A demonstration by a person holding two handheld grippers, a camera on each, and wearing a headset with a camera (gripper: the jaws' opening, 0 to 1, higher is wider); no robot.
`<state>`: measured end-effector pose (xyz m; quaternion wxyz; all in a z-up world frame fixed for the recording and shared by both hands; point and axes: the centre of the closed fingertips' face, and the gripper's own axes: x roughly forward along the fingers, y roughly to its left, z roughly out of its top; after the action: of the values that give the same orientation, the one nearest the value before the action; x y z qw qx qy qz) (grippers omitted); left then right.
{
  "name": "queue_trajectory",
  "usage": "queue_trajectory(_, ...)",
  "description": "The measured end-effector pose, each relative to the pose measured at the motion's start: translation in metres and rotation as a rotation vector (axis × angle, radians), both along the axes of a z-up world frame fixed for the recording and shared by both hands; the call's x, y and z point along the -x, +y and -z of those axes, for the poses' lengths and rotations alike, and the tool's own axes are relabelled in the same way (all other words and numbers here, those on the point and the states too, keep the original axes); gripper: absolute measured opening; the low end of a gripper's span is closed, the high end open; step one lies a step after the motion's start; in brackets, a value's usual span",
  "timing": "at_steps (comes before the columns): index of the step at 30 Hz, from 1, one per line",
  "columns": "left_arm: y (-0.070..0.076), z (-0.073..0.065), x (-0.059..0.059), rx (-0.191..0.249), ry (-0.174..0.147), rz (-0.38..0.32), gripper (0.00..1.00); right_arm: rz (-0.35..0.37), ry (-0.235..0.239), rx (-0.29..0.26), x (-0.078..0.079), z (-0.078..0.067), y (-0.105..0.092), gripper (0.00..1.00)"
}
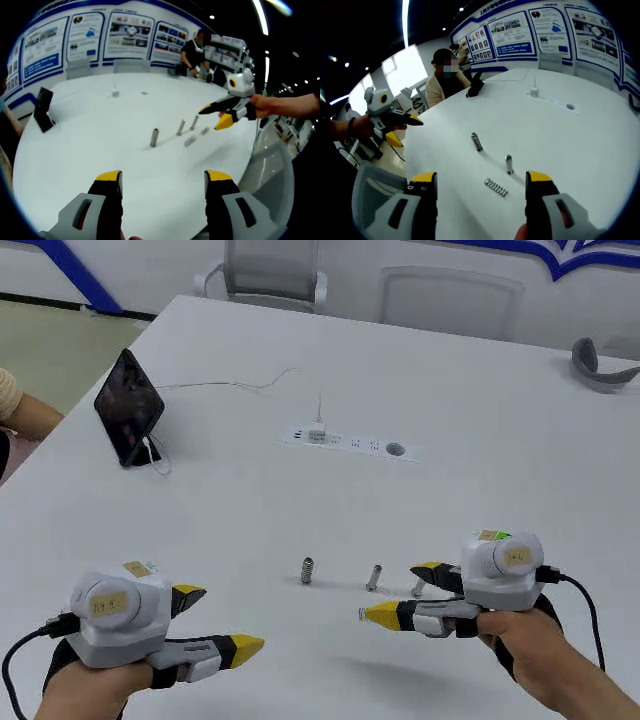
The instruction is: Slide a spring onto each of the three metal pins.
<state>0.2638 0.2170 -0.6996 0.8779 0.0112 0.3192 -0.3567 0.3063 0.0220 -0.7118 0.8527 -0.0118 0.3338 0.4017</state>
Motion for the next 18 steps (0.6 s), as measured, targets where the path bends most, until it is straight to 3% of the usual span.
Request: queue_trajectory(18,-0.023,0.001,-0.007,-0.004,0.003,0.046,0.69,0.108,0.0,-0.022,0.022,0.001,-0.047,0.77)
